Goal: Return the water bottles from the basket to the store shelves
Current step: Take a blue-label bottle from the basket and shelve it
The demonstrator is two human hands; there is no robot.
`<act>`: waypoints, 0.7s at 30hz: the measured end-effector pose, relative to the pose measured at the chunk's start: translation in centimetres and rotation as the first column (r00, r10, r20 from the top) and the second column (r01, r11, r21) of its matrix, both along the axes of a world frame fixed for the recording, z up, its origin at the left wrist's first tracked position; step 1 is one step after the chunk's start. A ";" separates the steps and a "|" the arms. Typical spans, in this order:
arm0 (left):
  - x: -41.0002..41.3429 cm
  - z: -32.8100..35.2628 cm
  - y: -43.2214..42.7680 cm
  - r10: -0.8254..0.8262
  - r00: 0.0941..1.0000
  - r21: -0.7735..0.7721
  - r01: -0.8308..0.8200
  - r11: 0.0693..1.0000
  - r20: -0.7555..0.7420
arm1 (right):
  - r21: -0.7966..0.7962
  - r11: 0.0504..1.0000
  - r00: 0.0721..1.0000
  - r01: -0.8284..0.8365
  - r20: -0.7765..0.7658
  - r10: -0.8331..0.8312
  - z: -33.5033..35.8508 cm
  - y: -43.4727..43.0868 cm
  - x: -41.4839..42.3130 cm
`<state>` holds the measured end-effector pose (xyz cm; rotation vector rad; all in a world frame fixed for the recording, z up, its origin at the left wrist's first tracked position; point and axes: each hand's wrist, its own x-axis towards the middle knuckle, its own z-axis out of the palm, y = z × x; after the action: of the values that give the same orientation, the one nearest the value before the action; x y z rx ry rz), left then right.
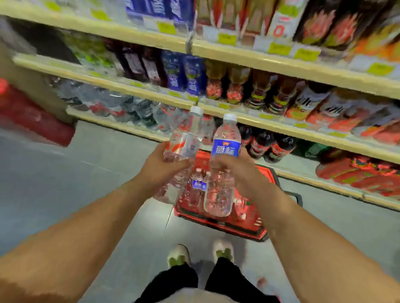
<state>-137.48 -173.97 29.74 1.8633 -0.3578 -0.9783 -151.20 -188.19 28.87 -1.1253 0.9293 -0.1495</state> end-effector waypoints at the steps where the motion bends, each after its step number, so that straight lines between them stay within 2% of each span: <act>1: 0.7 0.9 1.4 0.073 0.997 -0.018 -0.073 0.997 0.007 | -0.013 0.999 0.999 -0.042 0.009 0.042 0.8 0.6 1.6; 5: 4.2 3.7 7.8 0.353 0.933 -0.074 -0.348 0.935 0.069 | -0.076 0.982 0.984 -0.174 0.022 0.176 3.8 4.2 8.5; 9: 9.2 4.7 15.1 0.494 0.867 -0.092 -0.488 0.868 0.063 | -0.157 0.947 0.957 -0.279 0.038 0.289 6.2 9.2 16.3; 12: 14.6 5.1 21.0 0.530 0.839 -0.111 -0.519 0.848 0.128 | -0.227 0.915 0.937 -0.333 0.031 0.349 7.1 13.8 23.1; 16: 23.3 6.8 28.2 0.486 0.842 -0.139 -0.466 0.874 0.233 | -0.316 0.891 0.926 -0.326 0.085 0.368 8.9 20.9 32.5; 21: 32.9 8.1 34.3 0.495 0.821 -0.191 -0.457 0.869 0.286 | -0.329 0.884 0.917 -0.331 0.110 0.384 10.9 28.3 42.0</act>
<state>-104.62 -139.67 37.86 1.8788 -0.1205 -0.2976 -109.17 -159.93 39.73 -1.5288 0.5380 -0.0857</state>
